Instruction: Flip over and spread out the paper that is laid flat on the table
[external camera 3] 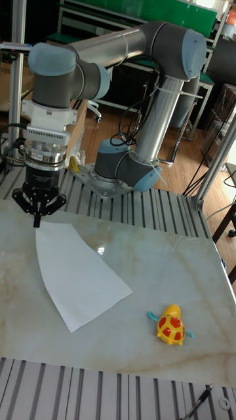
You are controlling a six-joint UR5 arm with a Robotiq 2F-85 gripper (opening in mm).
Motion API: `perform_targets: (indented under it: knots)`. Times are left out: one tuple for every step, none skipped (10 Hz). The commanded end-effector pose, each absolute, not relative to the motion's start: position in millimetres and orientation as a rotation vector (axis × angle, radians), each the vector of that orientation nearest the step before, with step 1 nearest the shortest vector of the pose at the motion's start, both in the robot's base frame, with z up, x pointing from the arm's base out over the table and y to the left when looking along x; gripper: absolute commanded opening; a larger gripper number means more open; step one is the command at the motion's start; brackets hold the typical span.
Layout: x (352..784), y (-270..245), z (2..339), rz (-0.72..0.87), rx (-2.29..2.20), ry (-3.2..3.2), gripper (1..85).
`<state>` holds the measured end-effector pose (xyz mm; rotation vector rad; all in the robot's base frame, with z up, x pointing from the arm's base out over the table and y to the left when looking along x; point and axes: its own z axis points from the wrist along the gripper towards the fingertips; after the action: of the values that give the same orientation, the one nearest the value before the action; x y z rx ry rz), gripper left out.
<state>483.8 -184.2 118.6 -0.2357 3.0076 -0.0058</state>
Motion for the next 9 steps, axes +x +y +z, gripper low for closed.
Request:
perform_targets:
  knots:
    - [457.9, -192.7, 167.6, -0.031, -0.295, 3.037, 1.3]
    - [447.8, -190.8, 186.1, -0.062, -0.300, 3.054, 1.3]
    - [446.4, -184.9, 193.5, -0.083, -0.284, 3.051, 1.3]
    - [450.8, -181.3, 193.7, -0.063, -0.266, 3.035, 1.3]
    - [455.2, -176.1, 194.1, -0.035, -0.264, 3.017, 1.3]
    - [460.7, -166.6, 194.8, 0.018, -0.260, 2.992, 1.3]
    - [464.8, -168.2, 192.7, 0.020, -0.263, 2.978, 1.3]
    - [458.3, -178.9, 196.2, -0.019, -0.300, 2.990, 1.3]
    - [446.9, -191.1, 210.0, -0.080, -0.363, 3.005, 1.3]
